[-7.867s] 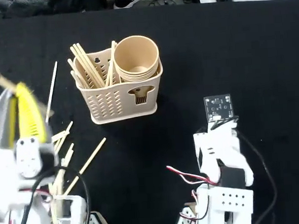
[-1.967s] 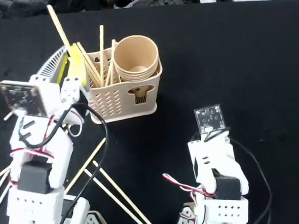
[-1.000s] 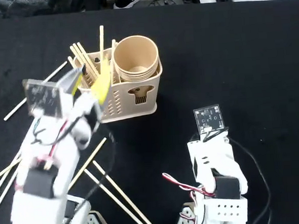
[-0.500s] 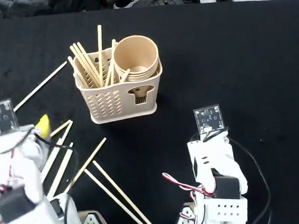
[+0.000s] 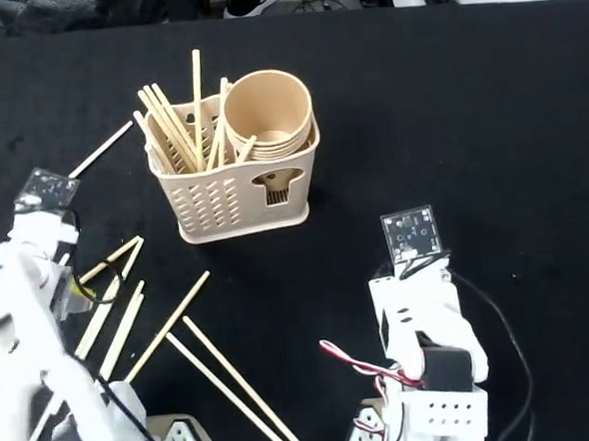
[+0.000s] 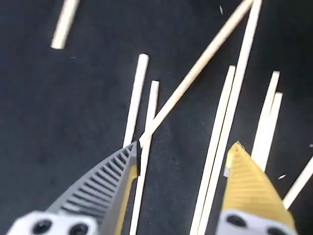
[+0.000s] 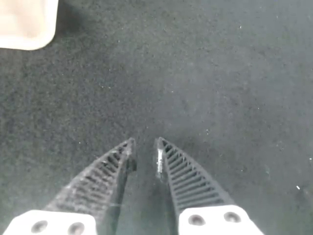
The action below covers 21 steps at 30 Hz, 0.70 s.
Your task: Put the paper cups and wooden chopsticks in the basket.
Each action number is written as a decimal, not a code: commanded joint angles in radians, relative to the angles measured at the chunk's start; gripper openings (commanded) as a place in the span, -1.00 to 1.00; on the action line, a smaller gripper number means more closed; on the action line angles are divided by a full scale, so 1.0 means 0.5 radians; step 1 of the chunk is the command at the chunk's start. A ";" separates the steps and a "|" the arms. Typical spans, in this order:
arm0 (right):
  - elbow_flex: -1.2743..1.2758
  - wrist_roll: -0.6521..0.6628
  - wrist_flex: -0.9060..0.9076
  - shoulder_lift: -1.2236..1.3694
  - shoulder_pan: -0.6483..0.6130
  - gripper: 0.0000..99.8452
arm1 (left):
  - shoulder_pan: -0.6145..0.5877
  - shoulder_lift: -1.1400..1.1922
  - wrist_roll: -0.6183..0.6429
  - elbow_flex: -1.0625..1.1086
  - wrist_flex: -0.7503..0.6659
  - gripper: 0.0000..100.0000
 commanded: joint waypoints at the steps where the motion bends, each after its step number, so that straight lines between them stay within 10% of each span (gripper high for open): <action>1: -0.011 0.018 -0.043 -0.155 -0.031 -0.84 | -0.017 0.430 -0.043 -0.318 -0.031 -0.43; 21: -0.011 0.021 -0.043 -0.155 -0.031 -0.84 | 0.005 1.277 -0.083 -0.707 -0.040 -0.53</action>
